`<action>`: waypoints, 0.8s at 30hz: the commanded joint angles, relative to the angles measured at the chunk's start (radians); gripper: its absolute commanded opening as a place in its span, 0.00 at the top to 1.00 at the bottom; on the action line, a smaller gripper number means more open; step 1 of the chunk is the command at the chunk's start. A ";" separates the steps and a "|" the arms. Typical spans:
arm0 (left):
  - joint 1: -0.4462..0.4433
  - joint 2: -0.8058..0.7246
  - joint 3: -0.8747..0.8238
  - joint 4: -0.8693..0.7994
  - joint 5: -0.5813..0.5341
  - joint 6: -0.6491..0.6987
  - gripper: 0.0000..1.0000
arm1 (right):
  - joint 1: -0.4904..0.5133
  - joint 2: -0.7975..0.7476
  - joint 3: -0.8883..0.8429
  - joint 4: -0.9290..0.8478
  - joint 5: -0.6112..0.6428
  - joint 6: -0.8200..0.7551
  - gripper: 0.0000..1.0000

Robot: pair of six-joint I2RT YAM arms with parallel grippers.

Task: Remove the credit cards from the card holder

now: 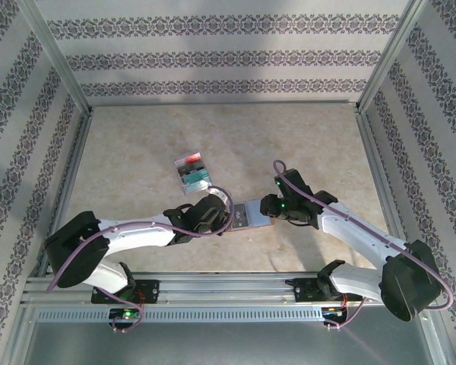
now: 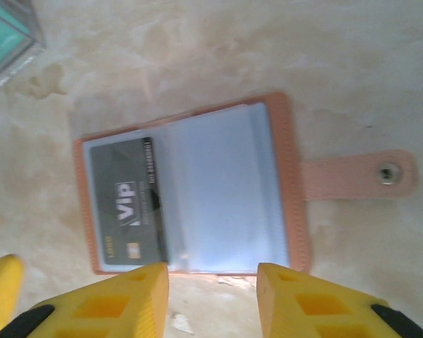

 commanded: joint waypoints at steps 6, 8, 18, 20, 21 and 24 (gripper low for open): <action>0.031 0.094 -0.007 0.138 0.093 -0.079 0.71 | 0.004 0.081 -0.009 0.133 -0.126 0.061 0.64; 0.038 0.114 -0.002 0.154 0.104 -0.083 0.75 | 0.008 0.095 -0.002 0.132 -0.129 0.061 0.63; 0.068 0.173 0.001 0.224 0.156 -0.090 0.85 | 0.057 0.181 0.031 0.147 -0.127 0.043 0.71; 0.069 0.176 0.003 0.232 0.165 -0.085 0.86 | 0.066 0.200 0.036 0.158 -0.126 0.043 0.74; 0.069 0.178 0.004 0.238 0.168 -0.085 0.86 | 0.069 0.209 0.038 0.163 -0.128 0.042 0.75; 0.071 0.182 0.003 0.248 0.171 -0.086 0.86 | 0.074 0.241 0.048 0.177 -0.138 0.038 0.77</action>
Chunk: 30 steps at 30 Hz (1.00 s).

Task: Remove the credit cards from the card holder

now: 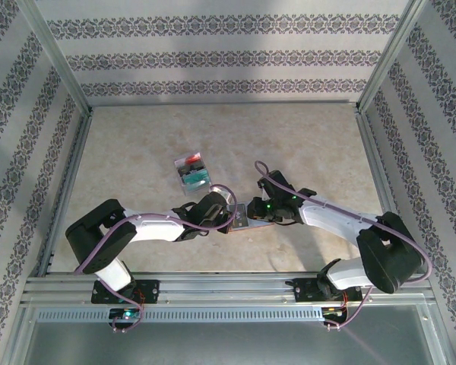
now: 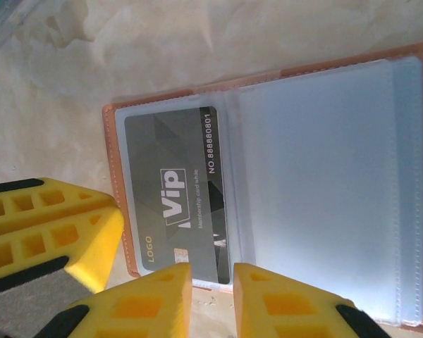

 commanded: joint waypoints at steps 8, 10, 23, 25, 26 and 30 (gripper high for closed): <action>0.033 0.054 0.013 0.069 0.031 -0.012 0.86 | 0.023 0.105 0.055 0.065 -0.043 -0.006 0.77; 0.041 0.062 0.011 0.076 0.040 -0.017 0.87 | 0.022 0.124 0.059 0.066 -0.042 -0.006 0.76; 0.059 0.068 -0.010 0.073 0.059 -0.029 0.89 | 0.005 0.187 0.041 0.124 -0.064 0.003 0.71; 0.059 0.067 -0.014 0.072 0.063 -0.030 0.89 | 0.003 0.193 0.031 0.146 -0.075 0.003 0.71; 0.059 0.067 -0.015 0.072 0.065 -0.030 0.89 | 0.002 0.194 0.027 0.156 -0.082 0.003 0.72; 0.059 0.068 -0.018 0.068 0.067 -0.031 0.89 | -0.003 0.205 0.014 0.189 -0.103 0.009 0.72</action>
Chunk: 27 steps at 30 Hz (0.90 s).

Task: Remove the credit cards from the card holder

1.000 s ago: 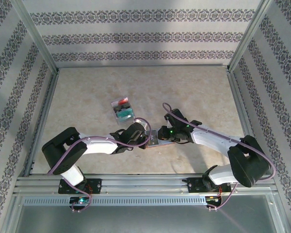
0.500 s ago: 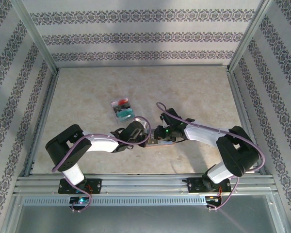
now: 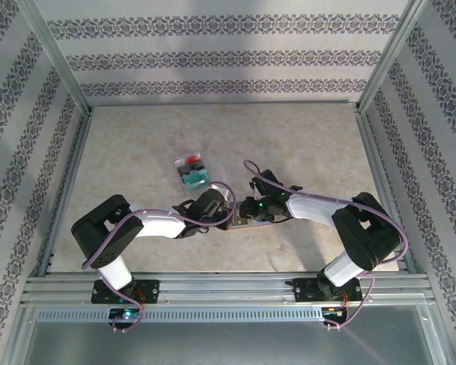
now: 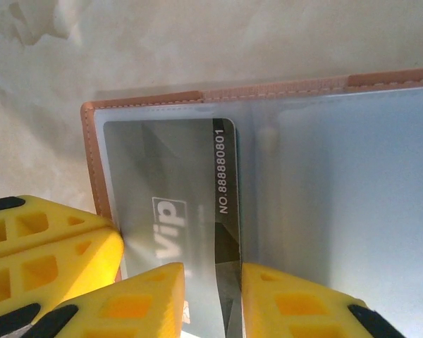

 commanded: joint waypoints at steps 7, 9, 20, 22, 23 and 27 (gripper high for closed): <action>0.013 0.012 -0.021 -0.005 0.003 -0.012 0.89 | -0.008 0.006 -0.019 0.028 0.007 0.017 0.67; 0.013 0.011 -0.021 -0.007 0.000 -0.012 0.90 | -0.006 -0.002 -0.019 0.012 0.022 0.013 0.66; 0.013 0.014 -0.016 -0.016 -0.005 -0.015 0.91 | 0.008 -0.024 -0.025 -0.021 0.054 0.003 0.64; 0.013 0.014 -0.016 -0.017 -0.005 -0.015 0.92 | 0.010 -0.016 -0.028 -0.020 0.056 0.005 0.63; 0.013 0.014 -0.016 -0.018 -0.005 -0.015 0.92 | 0.008 -0.012 -0.030 -0.015 0.055 0.003 0.63; 0.013 0.014 -0.015 -0.020 -0.004 -0.014 0.93 | 0.008 0.011 -0.040 0.022 0.028 0.002 0.64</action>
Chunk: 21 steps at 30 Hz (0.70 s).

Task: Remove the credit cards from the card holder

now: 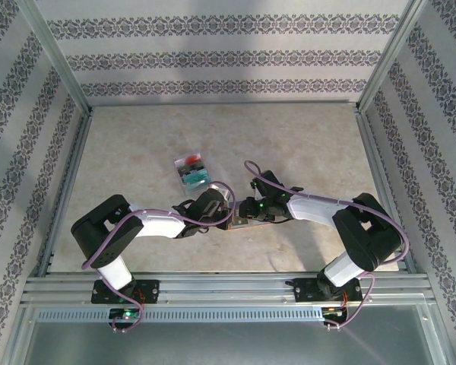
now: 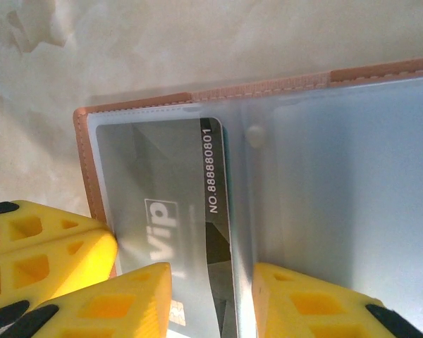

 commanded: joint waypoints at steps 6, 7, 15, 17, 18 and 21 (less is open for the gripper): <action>0.009 0.021 -0.007 -0.030 0.002 -0.007 0.93 | 0.007 0.035 -0.039 0.090 -0.070 0.017 0.67; 0.009 0.023 -0.007 -0.030 0.003 -0.007 0.93 | 0.005 0.029 -0.044 0.108 -0.085 0.022 0.67; 0.009 0.032 -0.003 -0.039 0.008 -0.004 0.93 | -0.022 -0.051 -0.094 0.194 -0.161 0.049 0.69; 0.009 0.032 -0.001 -0.044 0.005 -0.003 0.93 | -0.027 -0.072 -0.102 0.199 -0.168 0.050 0.69; 0.009 0.031 0.000 -0.048 0.004 -0.002 0.93 | -0.028 -0.077 -0.106 0.202 -0.171 0.051 0.69; 0.009 0.031 0.003 -0.055 0.003 0.003 0.93 | -0.040 -0.083 -0.118 0.229 -0.193 0.062 0.71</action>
